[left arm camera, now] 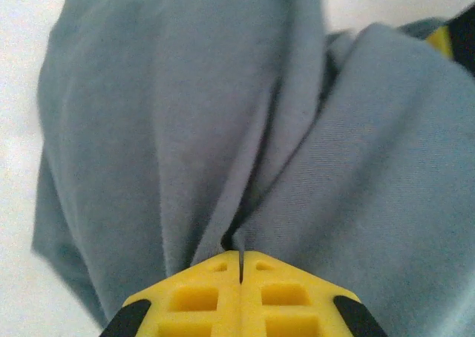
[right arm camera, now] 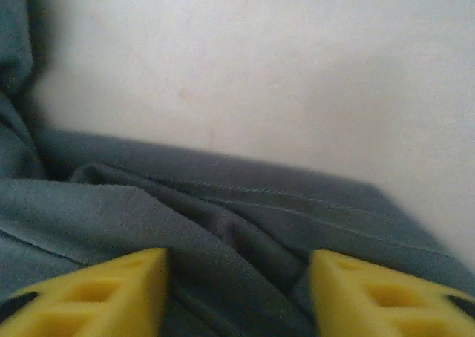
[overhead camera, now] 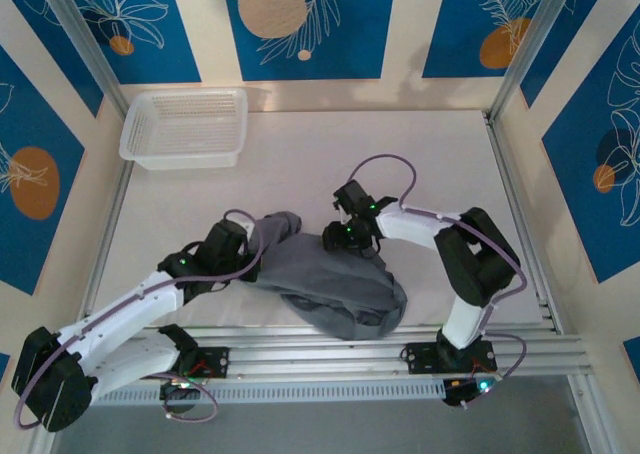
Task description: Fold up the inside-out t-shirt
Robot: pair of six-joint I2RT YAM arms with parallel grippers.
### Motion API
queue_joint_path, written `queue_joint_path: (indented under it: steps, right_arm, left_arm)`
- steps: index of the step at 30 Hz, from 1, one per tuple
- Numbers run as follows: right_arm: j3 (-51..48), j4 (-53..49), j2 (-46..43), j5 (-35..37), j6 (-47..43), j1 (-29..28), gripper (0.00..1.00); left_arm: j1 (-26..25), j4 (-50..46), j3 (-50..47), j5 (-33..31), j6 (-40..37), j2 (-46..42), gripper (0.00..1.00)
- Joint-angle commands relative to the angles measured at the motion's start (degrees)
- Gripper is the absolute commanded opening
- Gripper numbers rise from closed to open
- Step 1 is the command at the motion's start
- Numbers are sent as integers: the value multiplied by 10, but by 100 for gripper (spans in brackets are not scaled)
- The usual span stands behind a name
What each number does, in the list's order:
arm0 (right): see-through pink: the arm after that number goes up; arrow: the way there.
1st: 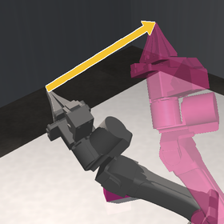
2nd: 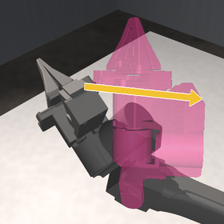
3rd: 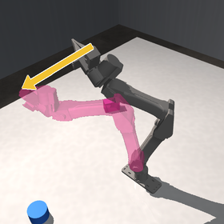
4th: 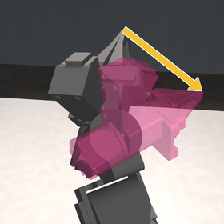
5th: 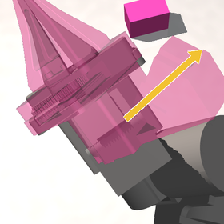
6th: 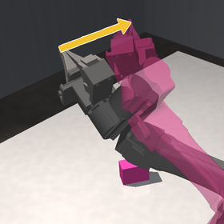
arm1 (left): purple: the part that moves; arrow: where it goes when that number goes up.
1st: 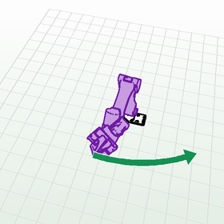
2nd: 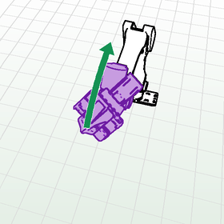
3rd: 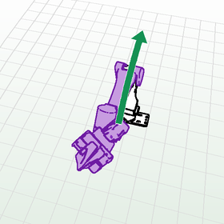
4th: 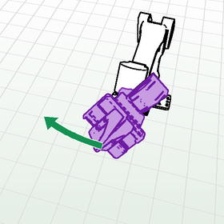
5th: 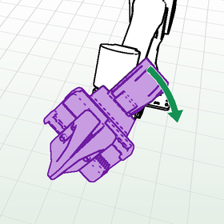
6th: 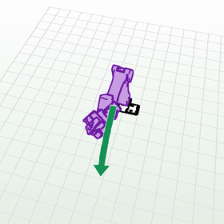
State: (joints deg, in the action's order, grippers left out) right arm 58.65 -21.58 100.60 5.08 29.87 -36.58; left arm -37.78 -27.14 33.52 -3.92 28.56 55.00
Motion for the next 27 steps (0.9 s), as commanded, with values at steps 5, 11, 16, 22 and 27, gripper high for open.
queue_joint_path:
  steps: [5,11,16,22,27]
  right_arm:
    - [-43,68,-131,-58,-5,8,0]
    - [-107,213,-282,-162,-42,-14,0]
    - [-137,221,-270,-283,-99,-80,0]
    - [-152,157,-199,-409,-97,-143,16]
    - [-150,150,-286,-290,-48,-91,44]
  left_arm:
    - [1,-100,12,-142,98,-5,14]
    - [1,-56,84,-109,33,-16,44]
    - [2,-41,160,-89,-11,18,52]
    - [10,-58,212,-82,-10,72,52]
    - [10,-13,208,14,-24,123,53]
